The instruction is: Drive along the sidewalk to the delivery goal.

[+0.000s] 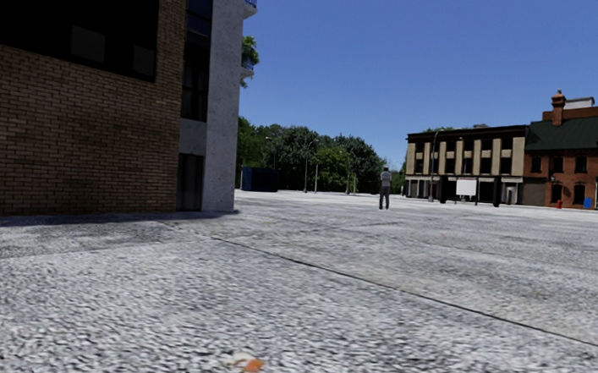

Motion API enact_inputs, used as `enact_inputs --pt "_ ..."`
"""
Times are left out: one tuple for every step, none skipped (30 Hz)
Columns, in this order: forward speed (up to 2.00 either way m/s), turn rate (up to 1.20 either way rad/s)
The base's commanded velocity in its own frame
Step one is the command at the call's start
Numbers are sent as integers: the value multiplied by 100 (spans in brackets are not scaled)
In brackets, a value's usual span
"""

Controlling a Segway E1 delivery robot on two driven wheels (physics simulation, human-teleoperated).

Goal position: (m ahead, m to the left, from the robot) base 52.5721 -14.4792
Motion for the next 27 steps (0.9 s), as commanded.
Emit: enact_inputs --pt "200 0" --pt "200 0" --pt "200 0" --pt "200 0" --pt "200 0" --pt "200 0" --pt "200 0" --pt "200 0" --pt "200 0" --pt "200 0" --pt "200 0" --pt "200 0" --pt "200 0" --pt "200 0" --pt "200 0" --pt "200 0" --pt "200 0" --pt "200 0" --pt "200 0" --pt "200 0" --pt "200 0" --pt "200 0" --pt "200 0" --pt "200 0" --pt "200 0" --pt "200 0" --pt "200 0"
